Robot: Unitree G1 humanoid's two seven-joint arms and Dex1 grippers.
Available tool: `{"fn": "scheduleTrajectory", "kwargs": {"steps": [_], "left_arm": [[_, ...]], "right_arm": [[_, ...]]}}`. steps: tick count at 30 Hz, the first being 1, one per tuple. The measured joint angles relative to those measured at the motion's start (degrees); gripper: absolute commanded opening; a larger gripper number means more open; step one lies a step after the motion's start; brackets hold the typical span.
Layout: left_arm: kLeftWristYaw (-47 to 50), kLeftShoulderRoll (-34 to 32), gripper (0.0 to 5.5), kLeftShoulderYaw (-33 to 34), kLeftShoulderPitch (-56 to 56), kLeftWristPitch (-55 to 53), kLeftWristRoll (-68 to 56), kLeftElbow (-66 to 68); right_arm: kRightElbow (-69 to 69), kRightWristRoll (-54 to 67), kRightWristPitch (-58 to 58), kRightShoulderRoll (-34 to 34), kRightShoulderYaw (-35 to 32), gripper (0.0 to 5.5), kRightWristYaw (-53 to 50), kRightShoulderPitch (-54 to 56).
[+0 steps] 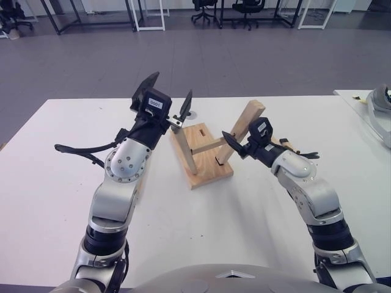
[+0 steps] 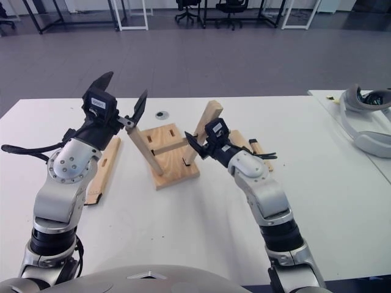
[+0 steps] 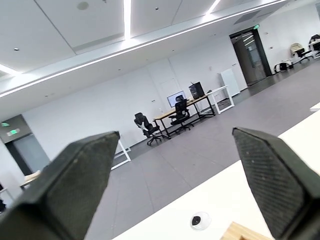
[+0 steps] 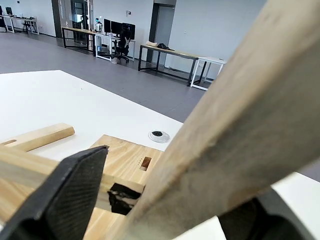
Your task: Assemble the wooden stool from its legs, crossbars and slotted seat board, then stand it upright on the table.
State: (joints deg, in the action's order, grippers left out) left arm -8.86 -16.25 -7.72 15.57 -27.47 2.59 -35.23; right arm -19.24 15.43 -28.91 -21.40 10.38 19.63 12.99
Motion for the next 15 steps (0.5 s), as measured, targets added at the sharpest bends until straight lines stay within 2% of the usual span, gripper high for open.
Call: {"fn": "scheduleTrajectory", "kwargs": {"steps": [15], "left_arm": [[0.87,1.43,4.17,3.55,1.02,9.15,0.46,8.6]], "right_arm": [[-3.71,-7.6,5.04,-5.22,4.04,3.4,5.58,-2.43]]}}
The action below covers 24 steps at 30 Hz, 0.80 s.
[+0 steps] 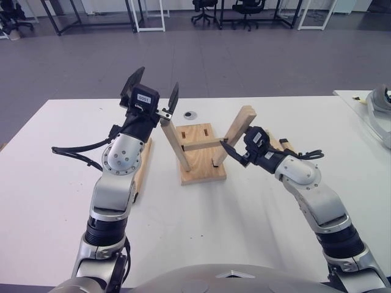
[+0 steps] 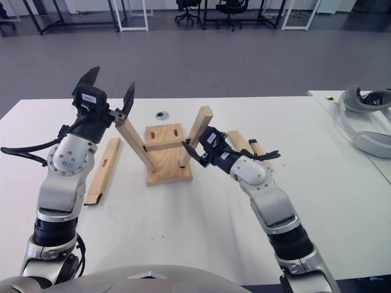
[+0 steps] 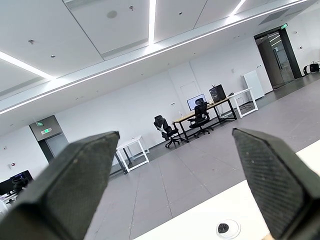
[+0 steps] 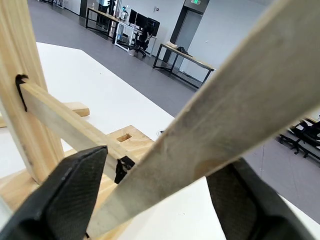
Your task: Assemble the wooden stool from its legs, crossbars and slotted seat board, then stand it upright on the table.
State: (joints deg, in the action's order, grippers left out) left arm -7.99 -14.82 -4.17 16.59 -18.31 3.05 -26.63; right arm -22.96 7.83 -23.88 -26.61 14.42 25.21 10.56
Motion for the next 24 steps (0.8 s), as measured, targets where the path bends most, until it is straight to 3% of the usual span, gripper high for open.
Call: {"fn": "scheduleTrajectory", "kwargs": {"steps": [8,17,24], "left_arm": [[0.04,1.7,4.17,0.01,1.42,1.18,0.03,2.2],[-0.16,1.78,4.17,1.41,1.11,1.45,-0.94,2.13],[-1.65,4.54,4.17,14.55,7.26,-7.2,-22.64,-4.62]], "right_arm": [[-0.01,-5.84,0.0,-2.06,2.98,3.4,1.5,0.03],[-0.27,-4.4,-0.03,-2.08,2.63,3.4,3.97,0.02],[-1.69,7.56,1.72,-3.95,-1.07,3.4,17.0,-0.79]]}}
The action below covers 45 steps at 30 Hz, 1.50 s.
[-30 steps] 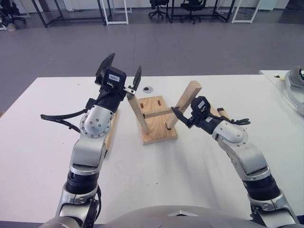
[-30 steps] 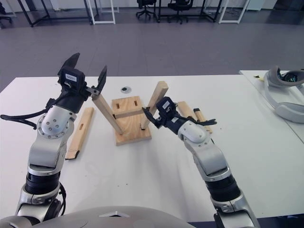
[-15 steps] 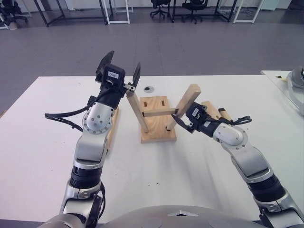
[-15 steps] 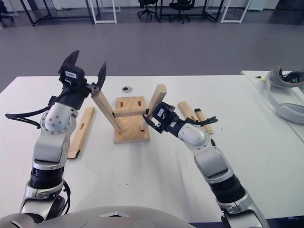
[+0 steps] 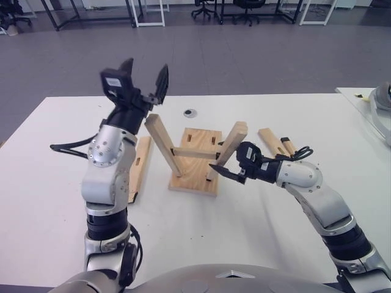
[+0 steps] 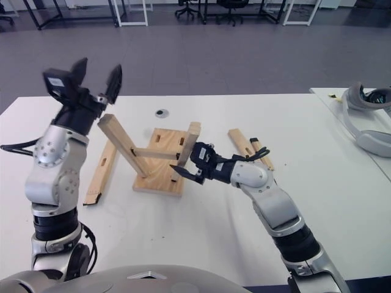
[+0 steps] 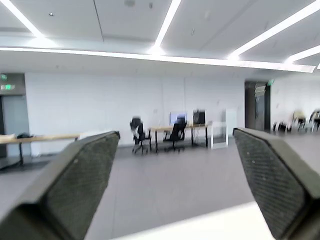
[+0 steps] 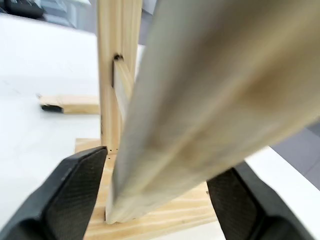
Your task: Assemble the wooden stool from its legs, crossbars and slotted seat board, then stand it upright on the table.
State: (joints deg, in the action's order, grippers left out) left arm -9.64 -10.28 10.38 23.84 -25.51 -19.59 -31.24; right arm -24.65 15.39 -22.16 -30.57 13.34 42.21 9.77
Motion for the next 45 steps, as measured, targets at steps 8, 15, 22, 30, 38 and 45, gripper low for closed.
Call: {"fn": "scheduleTrajectory", "kwargs": {"steps": [8,15,22,30,38,45], "left_arm": [[0.12,-6.35,4.17,4.39,3.18,-8.34,-9.11,-7.34],[-2.28,-13.17,4.17,4.27,-0.48,-11.66,-8.89,-4.9],[-2.26,-10.3,4.17,-7.68,-7.56,-5.27,-0.83,-0.55],[-2.73,-9.95,4.17,-4.43,-4.94,-3.51,-1.98,2.93],[-0.91,-9.9,4.17,6.04,3.6,-6.0,-13.87,-4.43],[-8.58,-15.04,4.17,21.79,-21.92,-10.53,-27.39,-13.07]], "right_arm": [[-3.41,27.21,-10.8,3.07,-19.65,3.4,-3.79,9.89],[0.94,39.8,-17.76,4.99,-22.52,3.4,-14.42,26.45],[0.56,26.8,-15.67,3.07,-8.82,3.4,-13.12,18.11],[2.65,38.71,-21.79,11.58,-14.8,3.4,-18.88,21.96],[16.11,17.12,-13.17,1.57,-6.87,3.4,-13.29,24.59],[18.91,1.49,-1.82,-3.04,6.75,3.4,-0.57,14.01]]}}
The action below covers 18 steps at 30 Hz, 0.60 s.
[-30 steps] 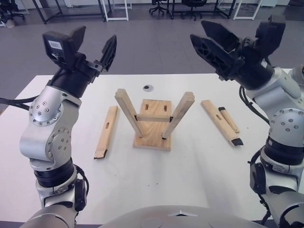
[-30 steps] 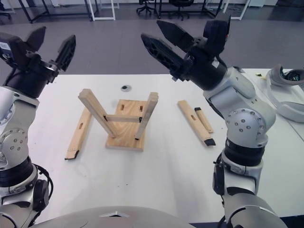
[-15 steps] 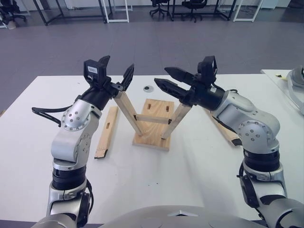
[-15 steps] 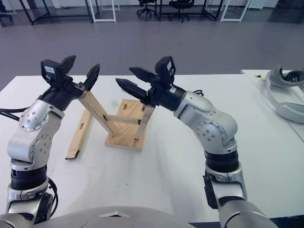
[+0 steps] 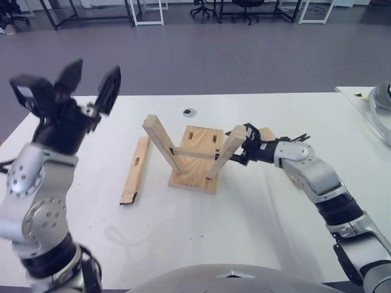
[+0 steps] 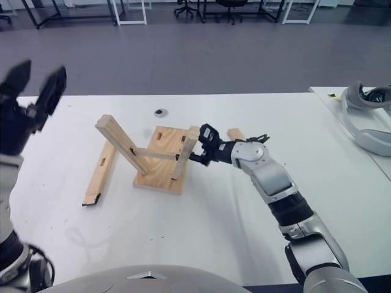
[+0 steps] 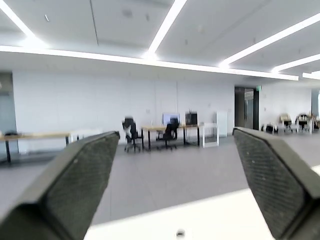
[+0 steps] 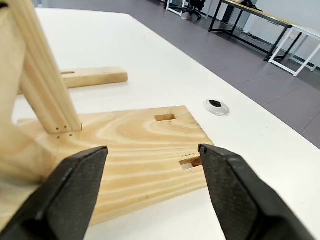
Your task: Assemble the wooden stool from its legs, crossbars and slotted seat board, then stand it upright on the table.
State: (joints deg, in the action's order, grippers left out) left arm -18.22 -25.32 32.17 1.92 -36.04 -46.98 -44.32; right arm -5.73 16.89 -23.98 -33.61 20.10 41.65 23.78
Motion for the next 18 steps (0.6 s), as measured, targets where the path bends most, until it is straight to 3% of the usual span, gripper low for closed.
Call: {"fn": "scheduleTrajectory", "kwargs": {"steps": [5,10,14,18], "left_arm": [[-13.91,-3.77,4.17,1.63,-21.14,0.36,-0.31,0.64],[-19.68,-10.48,4.17,-7.87,-32.25,6.9,18.01,7.86],[-20.42,-12.57,4.17,-16.41,-32.41,11.09,26.76,11.25],[-20.06,-12.59,4.17,-24.86,-25.15,12.58,31.28,14.47]], "right_arm": [[-9.41,2.73,-0.58,-1.25,0.13,3.4,8.2,-1.53],[-15.17,3.34,-2.2,-0.84,1.11,3.4,10.35,-2.23],[0.23,-6.77,3.18,1.52,0.03,3.4,1.49,0.86],[22.61,-17.5,11.7,4.15,-0.52,3.4,-8.11,8.06]]}}
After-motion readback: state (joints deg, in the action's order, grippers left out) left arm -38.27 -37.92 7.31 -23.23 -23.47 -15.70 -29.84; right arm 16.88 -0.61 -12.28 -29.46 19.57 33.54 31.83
